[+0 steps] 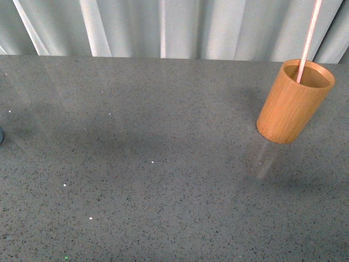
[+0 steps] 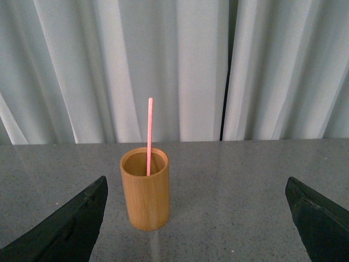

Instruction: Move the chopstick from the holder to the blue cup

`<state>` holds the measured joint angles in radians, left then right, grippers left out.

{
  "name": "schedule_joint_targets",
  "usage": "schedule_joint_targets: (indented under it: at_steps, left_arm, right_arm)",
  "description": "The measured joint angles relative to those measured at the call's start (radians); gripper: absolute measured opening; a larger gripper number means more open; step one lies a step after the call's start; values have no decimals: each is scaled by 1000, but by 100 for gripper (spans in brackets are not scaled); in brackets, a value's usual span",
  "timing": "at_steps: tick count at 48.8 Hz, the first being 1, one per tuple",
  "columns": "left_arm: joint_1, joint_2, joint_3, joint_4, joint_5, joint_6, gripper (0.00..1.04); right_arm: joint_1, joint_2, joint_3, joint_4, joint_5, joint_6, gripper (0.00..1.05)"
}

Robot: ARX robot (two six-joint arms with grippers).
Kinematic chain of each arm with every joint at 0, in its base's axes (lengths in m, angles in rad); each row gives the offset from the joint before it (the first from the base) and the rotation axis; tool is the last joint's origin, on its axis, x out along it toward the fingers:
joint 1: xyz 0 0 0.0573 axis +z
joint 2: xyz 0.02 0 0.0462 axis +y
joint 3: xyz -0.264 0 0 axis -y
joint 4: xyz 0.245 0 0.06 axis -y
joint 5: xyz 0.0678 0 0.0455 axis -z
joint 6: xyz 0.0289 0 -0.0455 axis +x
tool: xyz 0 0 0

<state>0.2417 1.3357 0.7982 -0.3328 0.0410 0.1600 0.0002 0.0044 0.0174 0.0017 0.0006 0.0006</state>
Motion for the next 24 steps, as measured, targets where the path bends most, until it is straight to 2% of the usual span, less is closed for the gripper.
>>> schedule_joint_targets:
  at_steps: [13, 24]
  left_arm:
    - [24, 193, 80, 29, -72, 23, 98]
    - [24, 248, 114, 50, -92, 23, 98]
  right_arm:
    - [0, 0, 0, 0, 0, 0, 95]
    - [0, 0, 0, 0, 0, 0, 95]
